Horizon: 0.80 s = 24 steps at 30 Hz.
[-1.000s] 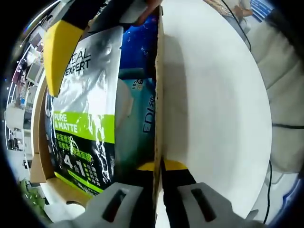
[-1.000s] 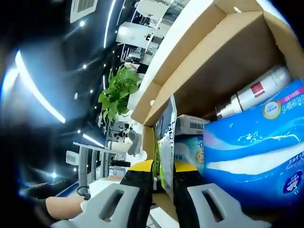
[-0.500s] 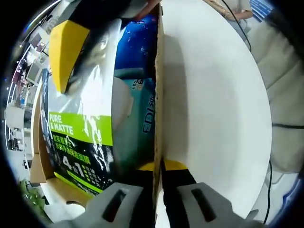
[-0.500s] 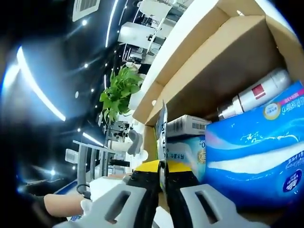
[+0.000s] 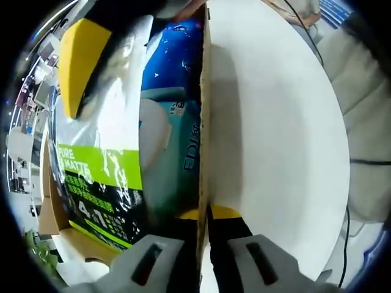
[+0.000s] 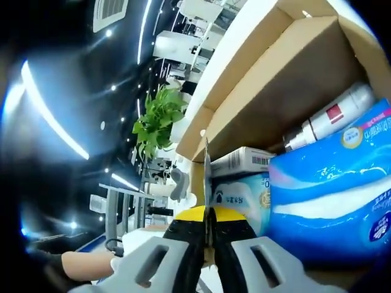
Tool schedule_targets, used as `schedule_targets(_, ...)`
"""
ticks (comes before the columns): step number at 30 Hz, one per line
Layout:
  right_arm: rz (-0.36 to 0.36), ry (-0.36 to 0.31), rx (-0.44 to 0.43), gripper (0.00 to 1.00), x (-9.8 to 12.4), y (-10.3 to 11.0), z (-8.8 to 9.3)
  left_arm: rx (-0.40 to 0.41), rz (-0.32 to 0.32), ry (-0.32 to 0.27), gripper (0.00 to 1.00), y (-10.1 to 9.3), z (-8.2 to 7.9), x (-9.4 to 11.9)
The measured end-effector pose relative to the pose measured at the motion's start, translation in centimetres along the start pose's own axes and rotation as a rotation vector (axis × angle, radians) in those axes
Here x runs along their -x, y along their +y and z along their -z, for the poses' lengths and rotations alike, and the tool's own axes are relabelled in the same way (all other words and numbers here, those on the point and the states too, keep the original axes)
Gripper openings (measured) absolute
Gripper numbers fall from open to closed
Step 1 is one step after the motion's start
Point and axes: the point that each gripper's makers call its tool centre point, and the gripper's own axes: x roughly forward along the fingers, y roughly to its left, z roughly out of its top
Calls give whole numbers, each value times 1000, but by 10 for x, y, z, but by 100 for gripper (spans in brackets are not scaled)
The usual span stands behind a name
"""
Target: Operate the shoe box by opening the lid, removing the specified soft item, and placing it in the target area until the item is outside and the box remains undamaged.
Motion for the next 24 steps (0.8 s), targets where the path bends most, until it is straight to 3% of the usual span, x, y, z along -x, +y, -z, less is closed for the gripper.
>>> schedule_targets(8, -4, -5, 17, 0, 4, 5, -6, -1, -2, 1, 1, 0, -1, 0)
schedule_targets(24, -60, -73, 39, 0, 40, 29, -18, -1, -4, 1, 1, 0, -1, 0)
